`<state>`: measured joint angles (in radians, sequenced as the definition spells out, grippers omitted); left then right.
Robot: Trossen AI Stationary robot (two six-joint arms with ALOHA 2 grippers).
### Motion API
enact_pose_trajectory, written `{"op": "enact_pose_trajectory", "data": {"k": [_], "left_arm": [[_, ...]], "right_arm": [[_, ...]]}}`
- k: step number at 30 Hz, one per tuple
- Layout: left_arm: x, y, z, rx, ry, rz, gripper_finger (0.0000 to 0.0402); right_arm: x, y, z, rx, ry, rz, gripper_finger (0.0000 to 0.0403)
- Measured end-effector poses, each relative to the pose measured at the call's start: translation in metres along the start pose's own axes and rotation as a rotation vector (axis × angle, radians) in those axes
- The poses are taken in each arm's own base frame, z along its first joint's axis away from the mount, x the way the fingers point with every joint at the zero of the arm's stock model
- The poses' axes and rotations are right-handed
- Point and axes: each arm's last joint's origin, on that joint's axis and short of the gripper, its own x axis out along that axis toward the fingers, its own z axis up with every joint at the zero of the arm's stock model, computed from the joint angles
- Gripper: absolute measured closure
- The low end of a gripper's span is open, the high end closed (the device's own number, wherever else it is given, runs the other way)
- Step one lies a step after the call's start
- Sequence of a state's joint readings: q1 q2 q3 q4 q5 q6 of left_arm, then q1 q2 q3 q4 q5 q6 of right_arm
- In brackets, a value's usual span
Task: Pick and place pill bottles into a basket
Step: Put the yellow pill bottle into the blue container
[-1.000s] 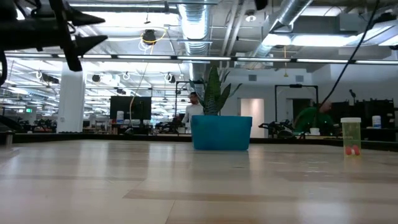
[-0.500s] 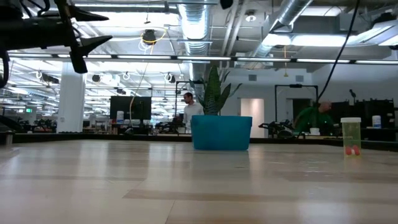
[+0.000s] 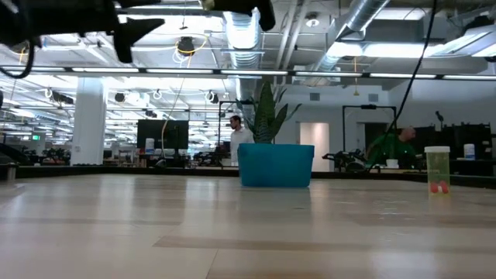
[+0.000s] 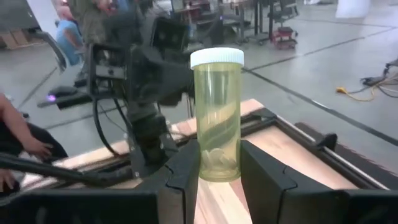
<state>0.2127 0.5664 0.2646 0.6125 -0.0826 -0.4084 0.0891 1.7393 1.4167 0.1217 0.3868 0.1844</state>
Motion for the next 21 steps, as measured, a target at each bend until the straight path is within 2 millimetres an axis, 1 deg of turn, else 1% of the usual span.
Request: {"op": "enact_pose_trajectory", "data": {"k": [2, 5, 8, 12, 16, 19, 21], "left_arm": [[0.012, -0.001, 0.000, 0.014, 0.036, 0.001, 0.0214], [0.027, -0.002, -0.004, 0.011, 0.093, 0.002, 0.0214], [0.044, -0.005, -0.004, 0.006, 0.122, -0.041, 0.0214], [0.064, -0.010, 0.003, 0.006, 0.134, -0.069, 0.0214], [0.071, -0.016, 0.012, 0.042, 0.112, -0.093, 0.0214], [0.074, -0.019, 0.019, 0.056, 0.081, -0.110, 0.0214], [0.074, -0.020, 0.021, 0.059, 0.078, -0.113, 0.0214]], "right_arm": [[0.001, 0.000, 0.000, 0.003, -0.008, 0.001, 0.0310], [0.001, -0.002, 0.005, 0.021, -0.051, 0.002, 0.0310], [0.002, -0.004, 0.006, 0.023, -0.053, -0.006, 0.0310], [0.003, -0.007, 0.006, 0.019, -0.055, -0.021, 0.0310], [0.001, -0.007, 0.010, 0.023, -0.071, -0.021, 0.0310], [0.004, -0.006, 0.002, 0.005, -0.032, -0.009, 0.0310], [0.004, -0.006, 0.002, 0.002, -0.030, -0.012, 0.0310]]}}
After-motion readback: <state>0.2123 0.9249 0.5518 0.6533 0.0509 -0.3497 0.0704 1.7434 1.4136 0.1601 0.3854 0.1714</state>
